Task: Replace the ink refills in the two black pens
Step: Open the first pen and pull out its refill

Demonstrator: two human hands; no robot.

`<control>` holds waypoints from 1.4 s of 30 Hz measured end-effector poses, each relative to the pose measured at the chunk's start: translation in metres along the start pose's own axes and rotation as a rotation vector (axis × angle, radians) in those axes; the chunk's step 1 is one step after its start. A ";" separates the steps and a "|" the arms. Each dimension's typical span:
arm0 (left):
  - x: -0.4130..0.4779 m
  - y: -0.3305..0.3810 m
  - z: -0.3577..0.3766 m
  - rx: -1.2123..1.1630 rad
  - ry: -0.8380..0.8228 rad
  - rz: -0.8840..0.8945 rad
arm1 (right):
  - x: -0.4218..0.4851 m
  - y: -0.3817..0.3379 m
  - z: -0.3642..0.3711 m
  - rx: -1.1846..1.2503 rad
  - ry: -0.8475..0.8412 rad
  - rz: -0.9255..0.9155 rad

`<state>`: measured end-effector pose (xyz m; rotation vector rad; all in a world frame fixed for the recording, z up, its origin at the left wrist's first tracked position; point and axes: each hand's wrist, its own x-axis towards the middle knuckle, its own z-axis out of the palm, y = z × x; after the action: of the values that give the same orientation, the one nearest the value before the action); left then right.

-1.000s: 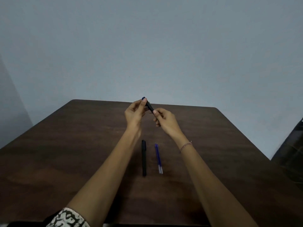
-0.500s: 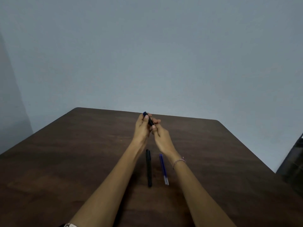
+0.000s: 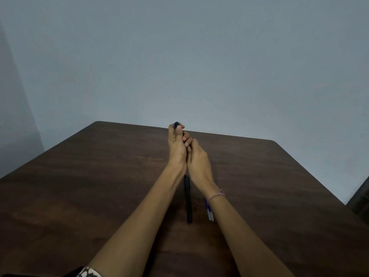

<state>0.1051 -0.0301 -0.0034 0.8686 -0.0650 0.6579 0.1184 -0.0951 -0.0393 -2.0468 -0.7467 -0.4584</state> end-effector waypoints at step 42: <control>0.020 0.024 -0.081 1.186 -0.069 -0.622 | 0.008 0.029 -0.027 0.230 0.129 0.194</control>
<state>0.0911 0.0496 -0.0335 1.9371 0.5712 0.0066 0.1419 -0.1271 -0.0382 -1.8337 -0.4937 -0.3713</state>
